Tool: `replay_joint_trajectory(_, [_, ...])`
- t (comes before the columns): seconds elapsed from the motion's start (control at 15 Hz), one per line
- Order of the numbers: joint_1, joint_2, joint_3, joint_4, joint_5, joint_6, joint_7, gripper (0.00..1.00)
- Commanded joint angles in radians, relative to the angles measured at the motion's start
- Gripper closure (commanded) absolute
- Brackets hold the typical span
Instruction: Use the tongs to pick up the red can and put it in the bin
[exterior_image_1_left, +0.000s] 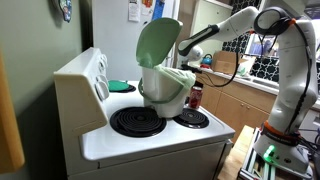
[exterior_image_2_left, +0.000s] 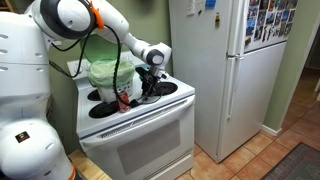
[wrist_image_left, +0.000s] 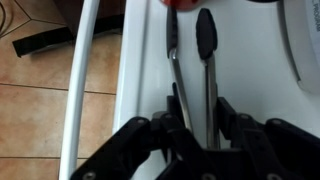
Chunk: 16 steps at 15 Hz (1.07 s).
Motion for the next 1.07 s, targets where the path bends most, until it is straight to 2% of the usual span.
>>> replay_joint_trajectory(0.0, [-0.007,0.02,-0.002,0.027,0.035,-0.053,0.0,0.56])
replay_joint_trajectory(0.13, [-0.008,0.024,-0.004,0.03,0.039,-0.063,-0.001,0.51])
replay_joint_trajectory(0.27, [-0.007,0.029,-0.005,0.037,0.035,-0.07,0.002,0.27])
replay_joint_trajectory(0.47, [-0.005,0.044,-0.004,0.053,0.033,-0.091,0.003,0.06])
replay_joint_trajectory(0.73, [-0.006,0.073,-0.003,0.081,0.034,-0.139,0.001,0.0])
replay_joint_trajectory(0.8, [-0.006,0.081,-0.003,0.088,0.032,-0.152,0.003,0.03])
replay_joint_trajectory(1.0, [-0.001,0.096,-0.007,0.104,0.021,-0.155,0.013,0.0])
